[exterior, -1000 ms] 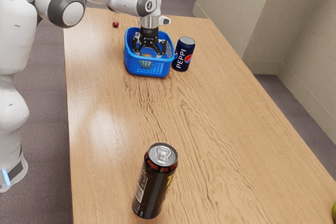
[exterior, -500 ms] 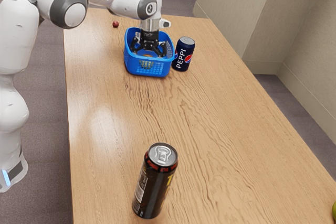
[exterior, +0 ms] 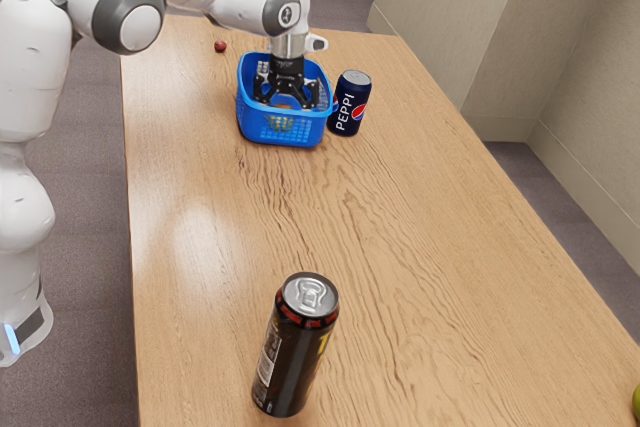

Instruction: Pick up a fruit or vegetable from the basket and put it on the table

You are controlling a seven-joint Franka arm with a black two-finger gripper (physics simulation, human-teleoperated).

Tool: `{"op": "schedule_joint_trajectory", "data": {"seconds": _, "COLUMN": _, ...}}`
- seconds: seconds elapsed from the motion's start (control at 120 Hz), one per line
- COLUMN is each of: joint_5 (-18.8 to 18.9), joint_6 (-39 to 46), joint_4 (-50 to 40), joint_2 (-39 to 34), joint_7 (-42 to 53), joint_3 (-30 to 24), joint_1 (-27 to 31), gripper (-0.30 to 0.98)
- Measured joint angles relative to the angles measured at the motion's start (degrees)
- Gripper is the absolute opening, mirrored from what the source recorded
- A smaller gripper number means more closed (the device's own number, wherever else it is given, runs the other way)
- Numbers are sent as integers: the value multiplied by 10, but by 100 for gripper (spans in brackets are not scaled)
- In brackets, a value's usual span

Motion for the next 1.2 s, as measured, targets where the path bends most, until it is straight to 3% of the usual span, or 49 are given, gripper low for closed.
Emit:
{"op": "schedule_joint_trajectory", "data": {"seconds": 0.075, "joint_5": 2, "joint_6": 0, "joint_4": 0, "joint_2": -3, "joint_7": -1, "joint_3": 0, "joint_1": 1, "gripper": 37}}
{"op": "schedule_joint_trajectory", "data": {"seconds": 0.317, "joint_5": 5, "joint_6": 0, "joint_4": -1, "joint_2": -10, "joint_7": -8, "joint_3": 0, "joint_1": -1, "gripper": 35}}
{"op": "schedule_joint_trajectory", "data": {"seconds": 0.708, "joint_5": 10, "joint_6": -1, "joint_4": -1, "joint_2": -103, "joint_7": -28, "joint_3": 0, "joint_1": -12, "gripper": 28}}
{"op": "schedule_joint_trajectory", "data": {"seconds": 0.875, "joint_5": 19, "joint_6": -3, "joint_4": -1, "joint_2": -162, "joint_7": -43, "joint_3": -2, "joint_1": -84, "gripper": 29}}
{"op": "schedule_joint_trajectory", "data": {"seconds": 1.117, "joint_5": 30, "joint_6": -2, "joint_4": 41, "joint_2": -147, "joint_7": -87, "joint_3": -56, "joint_1": -187, "gripper": 25}}
{"op": "schedule_joint_trajectory", "data": {"seconds": 1.2, "joint_5": 35, "joint_6": -1, "joint_4": 43, "joint_2": -148, "joint_7": -100, "joint_3": -62, "joint_1": -258, "gripper": 42}}
